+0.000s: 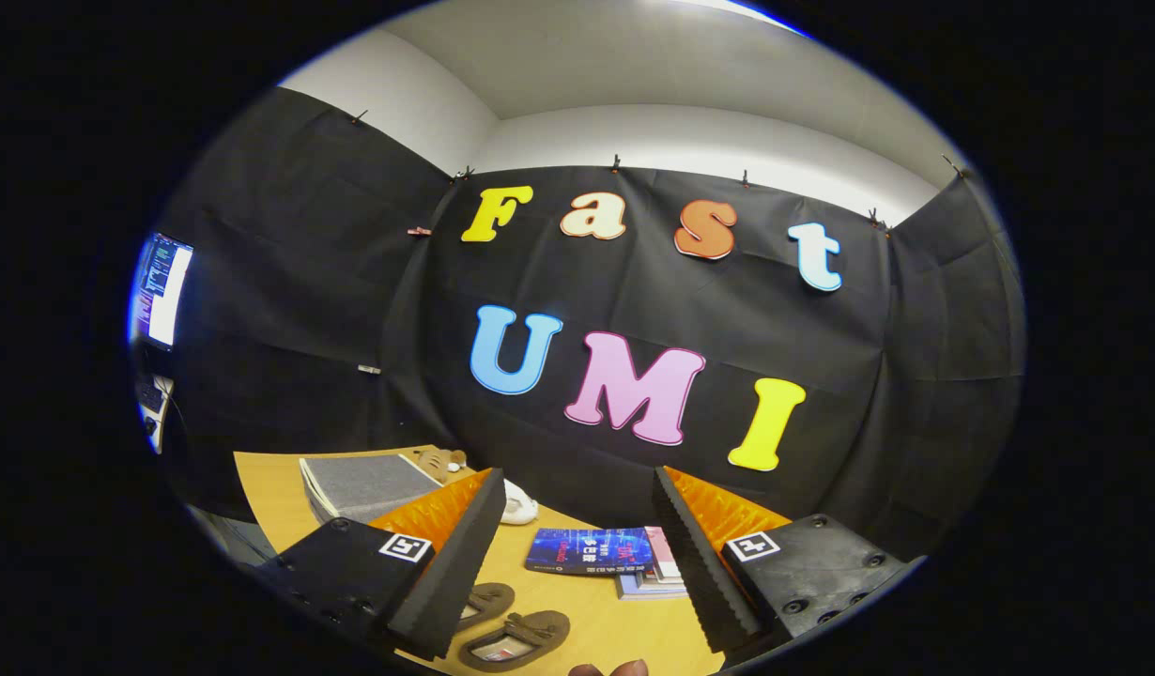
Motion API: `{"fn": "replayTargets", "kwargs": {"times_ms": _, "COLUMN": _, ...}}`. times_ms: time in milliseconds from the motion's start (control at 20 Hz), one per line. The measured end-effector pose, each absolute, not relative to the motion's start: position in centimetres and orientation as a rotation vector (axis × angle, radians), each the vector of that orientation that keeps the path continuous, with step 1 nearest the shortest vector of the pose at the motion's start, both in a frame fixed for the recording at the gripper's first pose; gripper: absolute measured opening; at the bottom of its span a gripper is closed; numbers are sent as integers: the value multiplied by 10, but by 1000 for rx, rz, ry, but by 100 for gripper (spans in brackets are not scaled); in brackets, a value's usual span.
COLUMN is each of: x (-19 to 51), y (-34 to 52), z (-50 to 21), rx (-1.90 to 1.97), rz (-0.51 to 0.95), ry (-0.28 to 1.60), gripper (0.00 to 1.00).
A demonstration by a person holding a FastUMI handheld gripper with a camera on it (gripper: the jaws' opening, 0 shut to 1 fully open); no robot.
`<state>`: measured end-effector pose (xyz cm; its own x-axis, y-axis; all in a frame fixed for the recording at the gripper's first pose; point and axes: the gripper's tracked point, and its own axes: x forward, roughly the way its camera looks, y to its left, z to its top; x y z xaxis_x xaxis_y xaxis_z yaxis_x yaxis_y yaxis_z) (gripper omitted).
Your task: Open the storage box then place both shoes into the box .Put the left shoe in first, then the right shoe, with the right side of both shoes facing outward in a uniform manner.
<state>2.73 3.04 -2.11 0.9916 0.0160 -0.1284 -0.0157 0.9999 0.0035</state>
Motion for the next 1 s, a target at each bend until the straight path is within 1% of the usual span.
{"fn": "replayTargets", "kwargs": {"times_ms": 200, "x": 55, "y": 73, "z": -19, "rx": 52, "rz": 116, "ry": 136, "gripper": 98}}
{"fn": "replayTargets", "kwargs": {"times_ms": 450, "x": 88, "y": 138, "z": -56, "rx": 209, "rz": 248, "ry": 247, "gripper": 98}}
{"fn": "replayTargets", "kwargs": {"times_ms": 700, "x": 116, "y": 184, "z": -121, "rx": 404, "rz": 326, "ry": 382, "gripper": 98}}
{"fn": "replayTargets", "kwargs": {"times_ms": 800, "x": 125, "y": 200, "z": -150, "rx": 486, "rz": 341, "ry": 456, "gripper": 100}}
{"fn": "replayTargets", "kwargs": {"times_ms": 1000, "x": 134, "y": 234, "z": -203, "rx": 694, "rz": 388, "ry": 599, "gripper": 99}}
